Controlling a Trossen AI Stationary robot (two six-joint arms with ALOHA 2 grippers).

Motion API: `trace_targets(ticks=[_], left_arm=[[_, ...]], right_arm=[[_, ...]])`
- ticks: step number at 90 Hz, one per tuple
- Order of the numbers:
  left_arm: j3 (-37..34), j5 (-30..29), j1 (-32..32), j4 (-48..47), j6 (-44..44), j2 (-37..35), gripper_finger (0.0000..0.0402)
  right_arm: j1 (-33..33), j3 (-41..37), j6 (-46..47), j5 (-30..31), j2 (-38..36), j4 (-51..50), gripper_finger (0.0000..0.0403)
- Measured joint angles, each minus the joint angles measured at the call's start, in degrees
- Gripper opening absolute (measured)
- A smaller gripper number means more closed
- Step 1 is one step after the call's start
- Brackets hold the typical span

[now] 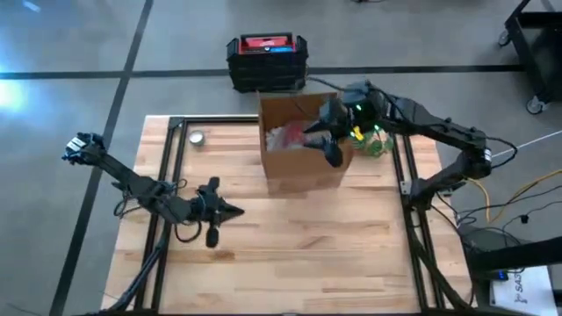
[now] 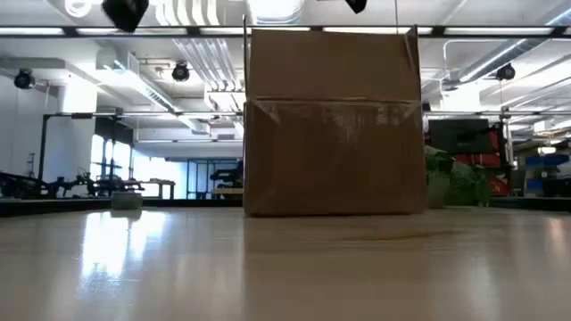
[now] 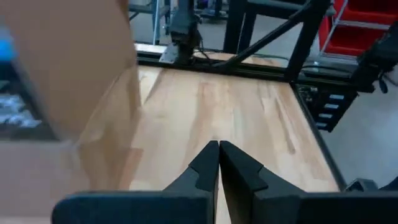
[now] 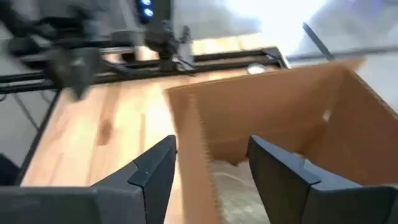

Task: Wrap mug
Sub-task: Adjust the brown cardboard box

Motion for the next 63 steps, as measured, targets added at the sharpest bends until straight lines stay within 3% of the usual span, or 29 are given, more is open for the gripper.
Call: trace_targets(ticks=[21,43,54,63], left_arm=[[-12.01,5.65,5.97,5.90,0.74,-13.09,0.0000],[-15.53,5.69,10.42,6.76,2.19,-17.08,0.0000],[-15.53,5.71,11.27,7.39,2.00,-16.80,0.0000],[-15.53,5.70,11.49,7.36,2.18,-16.93,0.0000]], right_arm=[[2.87,-19.58,3.54,-0.59,-8.90,18.69,0.0122],[4.91,-41.12,6.35,-0.46,-13.77,43.32,0.0045],[4.91,-46.97,8.84,-0.70,-14.66,52.41,0.0009],[4.91,-47.58,8.63,-0.87,-14.70,53.48,0.0005]])
